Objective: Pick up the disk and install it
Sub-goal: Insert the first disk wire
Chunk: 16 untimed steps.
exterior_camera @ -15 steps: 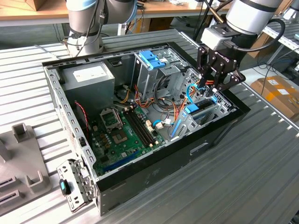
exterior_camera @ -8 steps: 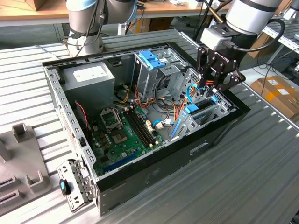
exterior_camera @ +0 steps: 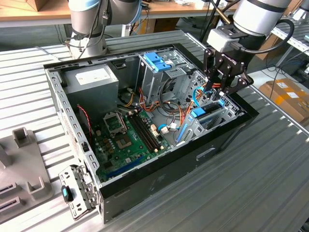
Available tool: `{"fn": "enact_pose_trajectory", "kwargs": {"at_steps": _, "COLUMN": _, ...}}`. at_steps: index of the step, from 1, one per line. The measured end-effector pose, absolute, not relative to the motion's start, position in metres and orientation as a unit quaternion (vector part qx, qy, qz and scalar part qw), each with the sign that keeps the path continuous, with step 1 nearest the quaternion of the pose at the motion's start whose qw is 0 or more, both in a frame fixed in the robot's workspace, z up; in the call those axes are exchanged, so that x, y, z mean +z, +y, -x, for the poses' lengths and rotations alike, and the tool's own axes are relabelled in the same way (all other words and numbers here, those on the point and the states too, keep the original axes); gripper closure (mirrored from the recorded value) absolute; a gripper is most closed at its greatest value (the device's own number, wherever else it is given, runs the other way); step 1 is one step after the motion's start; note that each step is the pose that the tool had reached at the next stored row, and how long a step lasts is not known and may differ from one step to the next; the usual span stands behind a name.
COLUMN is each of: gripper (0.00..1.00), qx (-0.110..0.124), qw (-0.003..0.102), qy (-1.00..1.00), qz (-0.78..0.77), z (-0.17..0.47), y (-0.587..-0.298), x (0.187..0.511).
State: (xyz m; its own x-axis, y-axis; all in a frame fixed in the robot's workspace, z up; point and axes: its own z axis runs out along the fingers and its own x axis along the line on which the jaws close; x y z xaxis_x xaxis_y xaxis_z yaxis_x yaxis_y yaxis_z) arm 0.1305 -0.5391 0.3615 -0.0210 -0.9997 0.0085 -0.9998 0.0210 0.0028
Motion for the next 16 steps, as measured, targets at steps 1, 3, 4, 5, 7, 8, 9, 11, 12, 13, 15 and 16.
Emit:
{"fn": "enact_pose_trajectory", "kwargs": {"at_steps": 1, "gripper": 0.58, "qx": 0.002, "qw": 0.004, "qy": -0.715, "qz": -0.700, "z": -0.1304, "y": -0.5391, "x": 0.3615}}
{"fn": "enact_pose_trajectory", "kwargs": {"at_steps": 3, "gripper": 0.59, "qx": 0.002, "qw": 0.004, "qy": -0.715, "qz": -0.700, "z": -0.1304, "y": -0.5391, "x": 0.3615}}
{"fn": "enact_pose_trajectory", "kwargs": {"at_steps": 4, "gripper": 0.65, "qx": 0.002, "qw": 0.004, "qy": -0.715, "qz": -0.700, "z": -0.1304, "y": -0.5391, "x": 0.3615}}
{"fn": "enact_pose_trajectory", "kwargs": {"at_steps": 5, "gripper": 0.72, "qx": 0.002, "qw": 0.004, "qy": -0.715, "qz": -0.700, "z": -0.1303, "y": -0.5391, "x": 0.3615}}
{"fn": "enact_pose_trajectory", "kwargs": {"at_steps": 7, "gripper": 0.84, "qx": 0.002, "qw": 0.004, "qy": -0.715, "qz": -0.700, "z": -0.1303, "y": -0.5391, "x": 0.3614}}
{"fn": "enact_pose_trajectory", "kwargs": {"at_steps": 8, "gripper": 0.84, "qx": 0.002, "qw": 0.004, "qy": -0.715, "qz": -0.700, "z": -0.1303, "y": -0.5391, "x": 0.3615}}
{"fn": "enact_pose_trajectory", "kwargs": {"at_steps": 9, "gripper": 0.84, "qx": 0.002, "qw": 0.004, "qy": -0.715, "qz": -0.700, "z": -0.1302, "y": -0.5391, "x": 0.3615}}
{"fn": "enact_pose_trajectory", "kwargs": {"at_steps": 11, "gripper": 0.84, "qx": 0.002, "qw": 0.004, "qy": -0.714, "qz": -0.700, "z": -0.1302, "y": -0.5391, "x": 0.3615}}
{"fn": "enact_pose_trajectory", "kwargs": {"at_steps": 12, "gripper": 0.84, "qx": 0.002, "qw": 0.004, "qy": -0.715, "qz": -0.700, "z": -0.1302, "y": -0.5391, "x": 0.3615}}
{"fn": "enact_pose_trajectory", "kwargs": {"at_steps": 13, "gripper": 0.84, "qx": 0.002, "qw": 0.004, "qy": -0.715, "qz": -0.700, "z": -0.1302, "y": -0.5391, "x": 0.3615}}
{"fn": "enact_pose_trajectory", "kwargs": {"at_steps": 15, "gripper": 0.84, "qx": 0.002, "qw": 0.004, "qy": -0.714, "qz": -0.700, "z": -0.1301, "y": -0.5391, "x": 0.3615}}
{"fn": "enact_pose_trajectory", "kwargs": {"at_steps": 16, "gripper": 0.84, "qx": 0.002, "qw": 0.004, "qy": -0.714, "qz": -0.700, "z": -0.1298, "y": -0.5391, "x": 0.3614}}
